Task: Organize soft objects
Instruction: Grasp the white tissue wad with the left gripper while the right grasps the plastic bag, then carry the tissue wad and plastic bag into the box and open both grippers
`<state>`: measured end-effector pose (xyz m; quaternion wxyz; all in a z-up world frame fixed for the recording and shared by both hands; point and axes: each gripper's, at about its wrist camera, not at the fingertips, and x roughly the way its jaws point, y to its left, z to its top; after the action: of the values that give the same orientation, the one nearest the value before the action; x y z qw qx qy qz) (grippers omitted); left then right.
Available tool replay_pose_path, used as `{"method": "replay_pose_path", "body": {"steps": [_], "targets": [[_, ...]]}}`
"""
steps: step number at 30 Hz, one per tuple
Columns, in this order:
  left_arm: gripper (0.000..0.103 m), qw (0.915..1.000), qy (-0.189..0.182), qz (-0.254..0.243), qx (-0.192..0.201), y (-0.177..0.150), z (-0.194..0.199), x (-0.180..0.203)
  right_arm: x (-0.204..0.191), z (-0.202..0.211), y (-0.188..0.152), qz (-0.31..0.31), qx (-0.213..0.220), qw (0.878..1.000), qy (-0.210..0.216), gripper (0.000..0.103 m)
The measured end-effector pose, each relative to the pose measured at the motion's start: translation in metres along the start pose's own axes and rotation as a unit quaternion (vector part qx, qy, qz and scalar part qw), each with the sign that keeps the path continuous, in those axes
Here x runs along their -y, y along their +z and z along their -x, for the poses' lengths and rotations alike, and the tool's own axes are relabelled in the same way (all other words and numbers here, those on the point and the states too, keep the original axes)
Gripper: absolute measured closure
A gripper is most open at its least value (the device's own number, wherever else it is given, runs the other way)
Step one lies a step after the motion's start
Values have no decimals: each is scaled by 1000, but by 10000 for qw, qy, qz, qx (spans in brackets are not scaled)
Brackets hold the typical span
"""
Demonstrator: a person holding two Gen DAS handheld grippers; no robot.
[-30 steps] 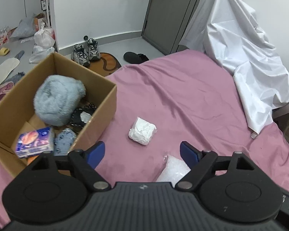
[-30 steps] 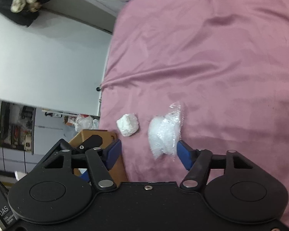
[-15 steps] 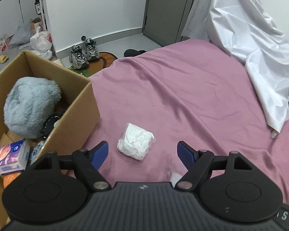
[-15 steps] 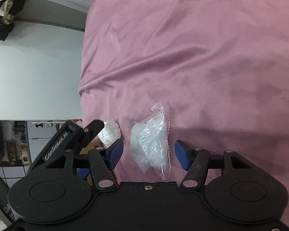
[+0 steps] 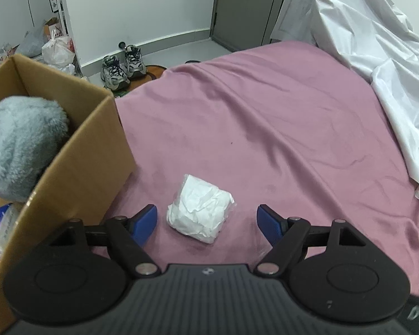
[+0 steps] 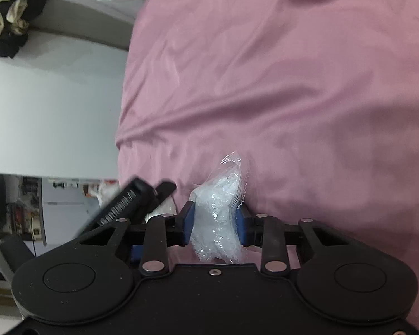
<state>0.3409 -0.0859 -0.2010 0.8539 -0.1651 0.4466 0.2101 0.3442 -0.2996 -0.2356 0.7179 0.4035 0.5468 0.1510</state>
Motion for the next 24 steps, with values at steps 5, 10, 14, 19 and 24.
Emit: {"method": "replay_pose_path", "body": {"steps": [5,10,14,19,24], "targets": [[34,10000,63,-22,-20,-2,-7,0,2,6,8,-19,324,9995,56,73],[58,9999,17,142,-16,1,-3,-5,2,5,12,-10,400,9991,114,73],[58,9998,-124,161,-63,2,6,-10,3,10,12,93,438,9989,148,73],[58,9994,-305,161,-31,4,28,-15,-6,19,9,317,600,9972,301,73],[58,9988,-451,132,96,7,58,-23,-20,30,4,598,746,9938,564,73]]}}
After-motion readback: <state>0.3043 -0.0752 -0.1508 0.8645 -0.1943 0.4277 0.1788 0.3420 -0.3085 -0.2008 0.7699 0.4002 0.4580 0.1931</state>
